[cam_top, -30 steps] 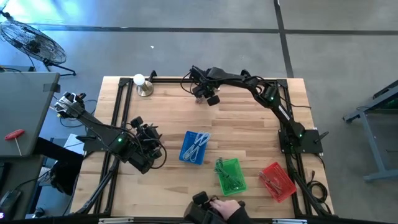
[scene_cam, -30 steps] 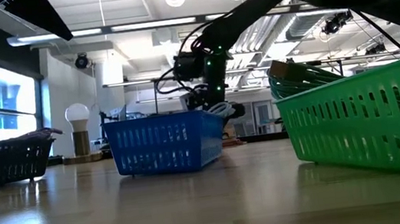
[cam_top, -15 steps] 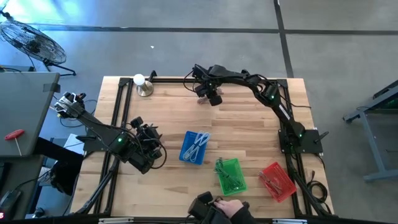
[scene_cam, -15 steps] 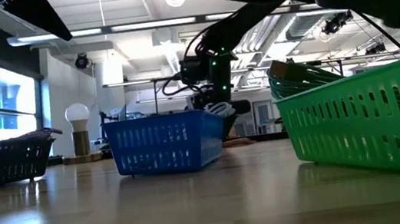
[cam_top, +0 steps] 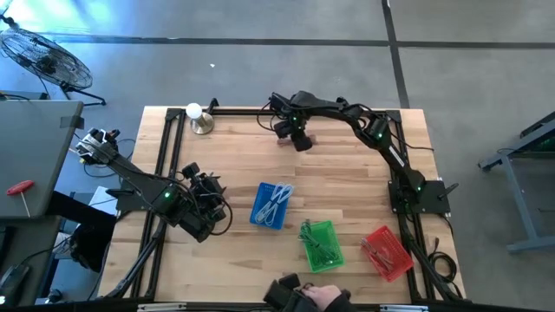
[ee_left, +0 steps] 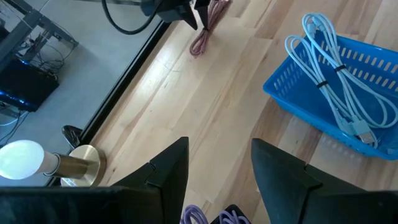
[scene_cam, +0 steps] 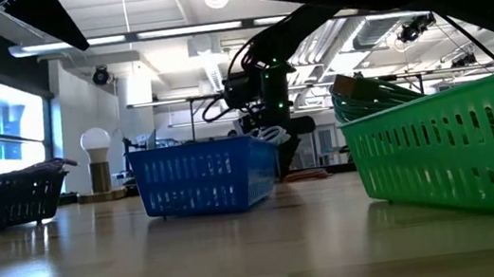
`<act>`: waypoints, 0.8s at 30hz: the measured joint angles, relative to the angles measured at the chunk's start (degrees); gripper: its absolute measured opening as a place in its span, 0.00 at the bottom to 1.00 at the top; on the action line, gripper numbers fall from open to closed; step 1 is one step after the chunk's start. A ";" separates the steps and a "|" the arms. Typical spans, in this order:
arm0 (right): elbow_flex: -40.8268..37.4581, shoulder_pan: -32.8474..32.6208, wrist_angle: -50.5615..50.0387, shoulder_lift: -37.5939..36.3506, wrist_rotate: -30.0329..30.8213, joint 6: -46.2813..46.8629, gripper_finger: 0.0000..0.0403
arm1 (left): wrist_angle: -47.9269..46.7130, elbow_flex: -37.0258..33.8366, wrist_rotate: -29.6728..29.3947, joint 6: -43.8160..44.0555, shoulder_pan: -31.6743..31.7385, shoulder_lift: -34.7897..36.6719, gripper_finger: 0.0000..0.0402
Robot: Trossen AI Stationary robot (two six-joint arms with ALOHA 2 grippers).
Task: Pick & Place USB Port
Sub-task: Put the pink USB cable into the red bin
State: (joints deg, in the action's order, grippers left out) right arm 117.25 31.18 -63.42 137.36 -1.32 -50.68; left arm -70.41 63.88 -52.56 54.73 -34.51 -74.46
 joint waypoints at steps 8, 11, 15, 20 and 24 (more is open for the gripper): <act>-0.02 -0.06 -0.48 0.00 -2.52 5.05 0.25 | 0.02 0.00 0.02 0.03 -0.01 0.00 0.42; -0.01 -0.11 -1.01 0.00 -2.65 7.35 0.25 | 0.13 -0.09 0.07 0.36 -0.01 0.00 0.42; -0.01 -0.11 -1.50 0.00 -2.65 9.73 0.25 | 0.14 -1.88 1.12 1.27 -0.01 0.02 0.42; -0.02 -0.38 -5.05 0.00 -5.37 9.75 0.25 | 0.09 -3.81 2.25 2.73 -0.01 0.02 0.42; -0.02 -0.97 -6.79 0.11 -5.98 9.87 0.25 | 0.31 -3.89 2.21 2.77 -0.01 0.01 0.42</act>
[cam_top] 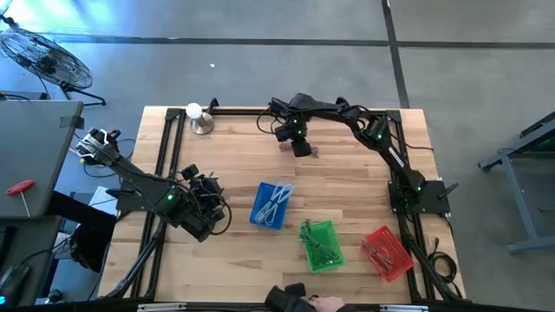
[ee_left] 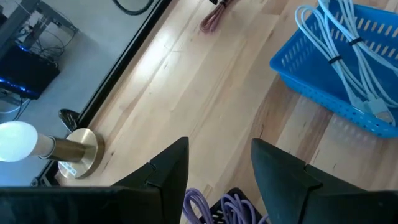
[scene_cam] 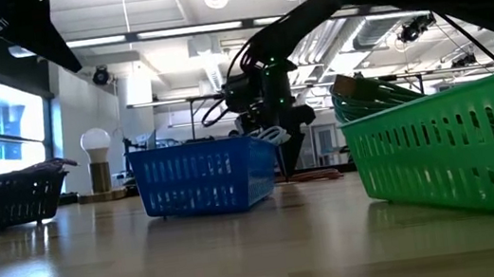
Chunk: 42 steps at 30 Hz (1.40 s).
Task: Pick & Place USB Port
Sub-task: Put the pink USB cable into the red bin
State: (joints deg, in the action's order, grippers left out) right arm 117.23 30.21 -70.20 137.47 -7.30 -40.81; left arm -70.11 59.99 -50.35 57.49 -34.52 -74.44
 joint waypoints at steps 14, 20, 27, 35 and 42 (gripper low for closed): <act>-6.06 -0.89 5.23 0.41 0.33 0.04 0.22 | 0.42 -0.02 -0.11 0.00 0.00 0.01 0.42; -9.63 -1.25 9.73 -0.39 2.04 0.59 0.04 | 0.61 -0.02 -0.11 -0.17 0.00 0.01 0.42; -10.18 -3.83 9.47 -3.60 7.67 3.49 0.03 | 0.69 -0.02 -0.04 -0.20 0.00 0.01 0.42; -10.16 -11.04 4.34 -16.39 16.66 10.62 0.02 | 0.94 -0.02 -0.43 -0.18 0.00 0.01 0.42; -10.16 -21.91 -0.30 -32.40 25.77 29.21 0.02 | 1.57 -0.02 -1.68 -0.17 0.00 0.01 0.42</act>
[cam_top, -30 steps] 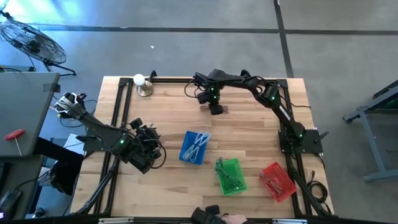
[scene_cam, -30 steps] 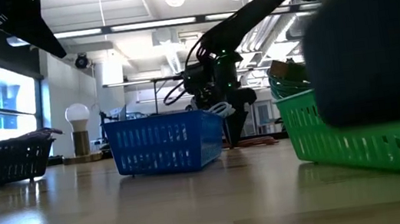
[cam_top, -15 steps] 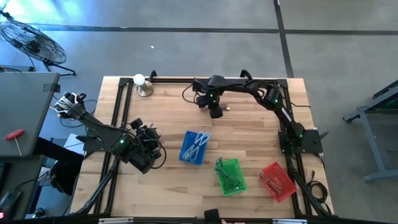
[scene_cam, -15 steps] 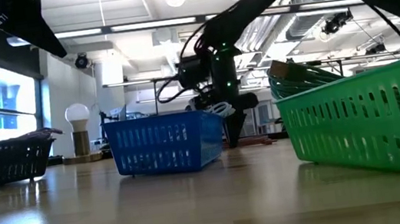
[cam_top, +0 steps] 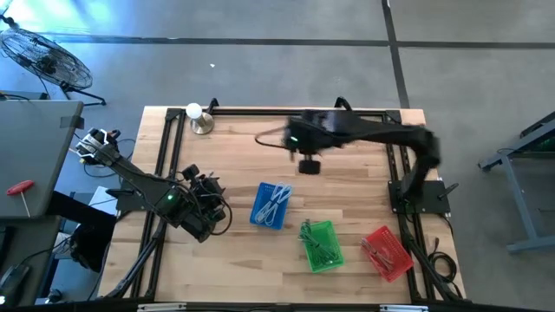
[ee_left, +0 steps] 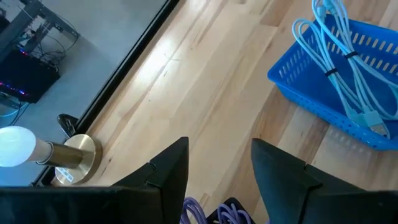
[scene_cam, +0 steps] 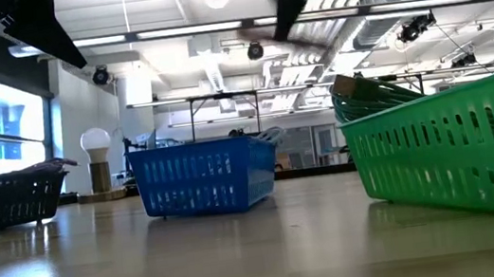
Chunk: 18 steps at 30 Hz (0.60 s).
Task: Pick & Place USB Port
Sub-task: Put the pink USB cable into the red bin
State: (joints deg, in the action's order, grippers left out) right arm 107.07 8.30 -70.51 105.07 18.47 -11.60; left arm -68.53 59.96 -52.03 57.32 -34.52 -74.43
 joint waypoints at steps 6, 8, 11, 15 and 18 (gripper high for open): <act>-0.16 -13.35 -6.36 -13.48 10.89 22.05 0.02 | 2.38 -0.02 0.23 0.01 0.00 0.00 0.42; -1.80 -19.06 -8.97 -17.98 16.67 30.63 0.02 | 3.38 -0.02 0.44 0.00 0.00 0.00 0.42; -8.63 -28.04 -10.48 -24.35 22.66 43.85 0.02 | 4.19 -0.02 0.48 -0.04 0.00 0.00 0.42; -22.93 -39.56 -10.41 -31.52 26.13 62.53 0.02 | 4.59 -0.04 0.51 -0.09 0.00 0.00 0.42; -33.45 -46.12 -10.02 -34.69 26.19 76.30 0.02 | 4.68 -0.04 0.52 -0.11 0.00 0.00 0.42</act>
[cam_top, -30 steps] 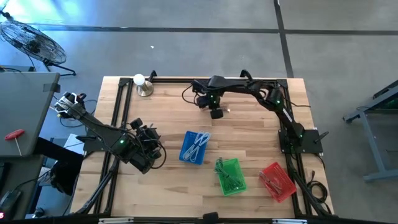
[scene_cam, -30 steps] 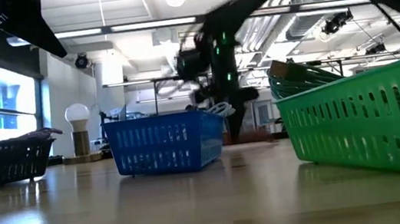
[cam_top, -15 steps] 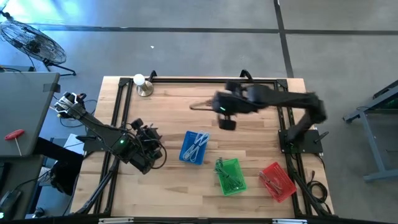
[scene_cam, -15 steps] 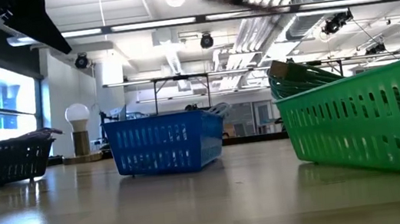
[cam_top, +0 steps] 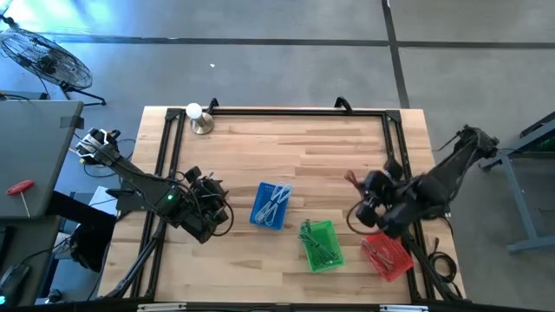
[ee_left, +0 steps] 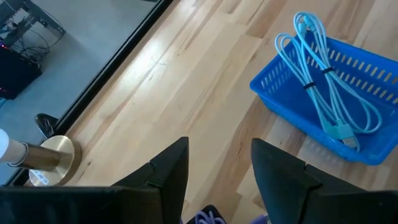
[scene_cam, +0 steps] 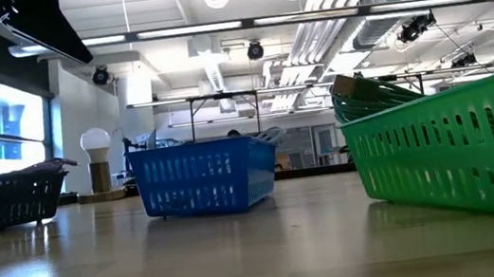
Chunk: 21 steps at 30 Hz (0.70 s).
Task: Pick & Place USB Port
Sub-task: Put the pink USB cable into the red bin
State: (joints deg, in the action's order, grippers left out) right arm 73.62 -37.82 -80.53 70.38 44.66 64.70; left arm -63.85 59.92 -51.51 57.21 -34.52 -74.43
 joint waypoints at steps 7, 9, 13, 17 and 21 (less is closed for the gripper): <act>-14.43 -9.04 4.84 0.19 -4.84 23.08 0.02 | 1.48 0.00 1.26 -0.13 0.02 0.00 0.42; -15.62 -10.62 4.87 1.23 -6.95 27.28 0.02 | 1.49 0.00 2.61 -0.14 0.01 0.00 0.42; -14.49 -13.74 4.73 2.71 -11.42 31.78 0.02 | 1.53 0.00 4.19 -0.13 0.00 0.00 0.42; -10.61 -17.56 4.91 4.86 -13.51 35.00 0.02 | 1.50 0.00 4.21 -0.13 0.02 0.00 0.42; -6.84 -21.23 3.54 7.86 -17.94 39.92 0.02 | 1.44 0.00 3.49 -0.13 0.02 0.00 0.42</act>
State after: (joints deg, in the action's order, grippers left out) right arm 66.78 -59.04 -76.99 78.24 26.73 104.62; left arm -62.41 59.92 -48.02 57.08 -34.50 -74.43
